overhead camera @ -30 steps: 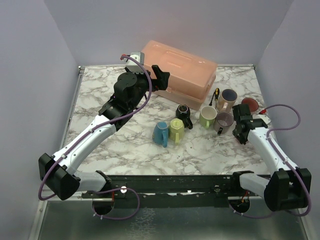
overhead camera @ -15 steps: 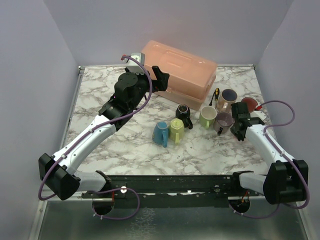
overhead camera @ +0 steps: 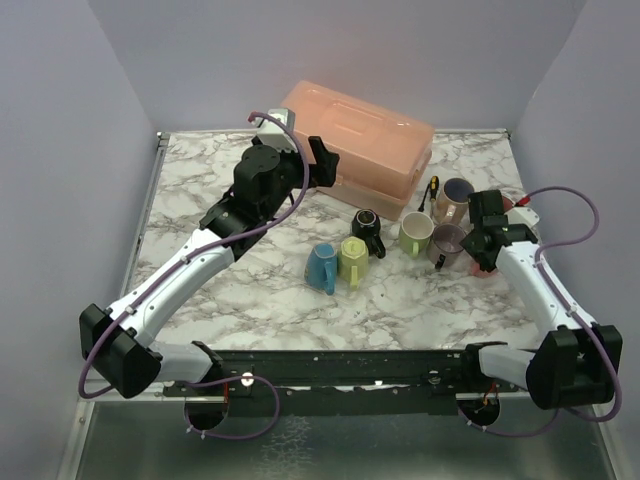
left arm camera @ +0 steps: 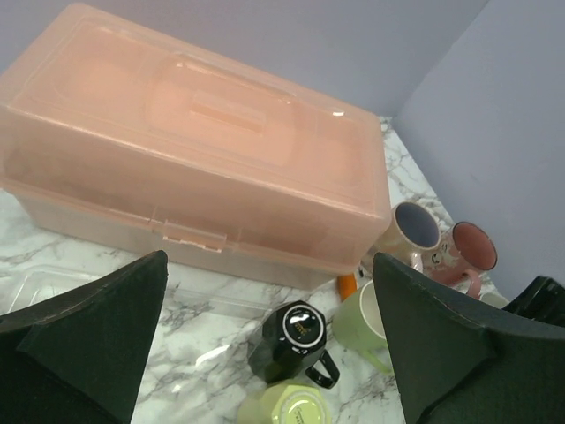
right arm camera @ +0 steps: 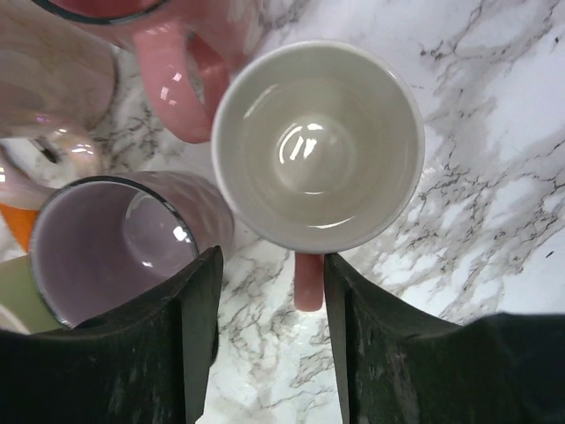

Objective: Turn the mug right side up

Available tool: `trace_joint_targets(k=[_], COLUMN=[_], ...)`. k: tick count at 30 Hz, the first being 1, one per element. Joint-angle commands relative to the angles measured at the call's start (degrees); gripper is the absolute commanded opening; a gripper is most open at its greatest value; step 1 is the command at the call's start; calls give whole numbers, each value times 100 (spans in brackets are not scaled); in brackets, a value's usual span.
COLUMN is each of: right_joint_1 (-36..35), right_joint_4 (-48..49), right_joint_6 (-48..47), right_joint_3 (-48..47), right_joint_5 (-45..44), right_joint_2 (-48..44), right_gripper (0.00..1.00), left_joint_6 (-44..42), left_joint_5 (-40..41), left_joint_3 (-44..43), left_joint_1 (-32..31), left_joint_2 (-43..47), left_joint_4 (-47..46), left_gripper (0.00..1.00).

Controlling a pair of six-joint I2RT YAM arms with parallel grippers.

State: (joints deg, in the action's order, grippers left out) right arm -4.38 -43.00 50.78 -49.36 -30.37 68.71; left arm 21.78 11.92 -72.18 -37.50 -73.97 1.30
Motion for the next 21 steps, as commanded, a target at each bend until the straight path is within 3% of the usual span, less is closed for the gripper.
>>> trace_joint_targets(k=[1,7,12,17,21], right_joint_1=[28,25,29,25,26], right_joint_4=[-317,-578,-107,239,426], right_joint_6=[-246,-526,-1080,-1239,-1459], right_joint_3=[-521,-1035,-1112,-1067,-1018], right_joint_5=[-9,453,1308,1836,2156], right_joint_2=[-110,-149,-435,-419,-323], right_gripper=[53,59,60,60,60], left_joint_6=[-154,-194,67,753,1288], left_joint_5=[-259,-582,-893,-1323,-1074], left_joint_3=[43,-120,-63,406,835], left_joint_1=[32,32,16,-126,-458], left_joint_2=[-216,-533,-679,-549,-350], left_joint_4=[656,1959,2948,3171,3218], left_gripper=[99,99,99,97,98])
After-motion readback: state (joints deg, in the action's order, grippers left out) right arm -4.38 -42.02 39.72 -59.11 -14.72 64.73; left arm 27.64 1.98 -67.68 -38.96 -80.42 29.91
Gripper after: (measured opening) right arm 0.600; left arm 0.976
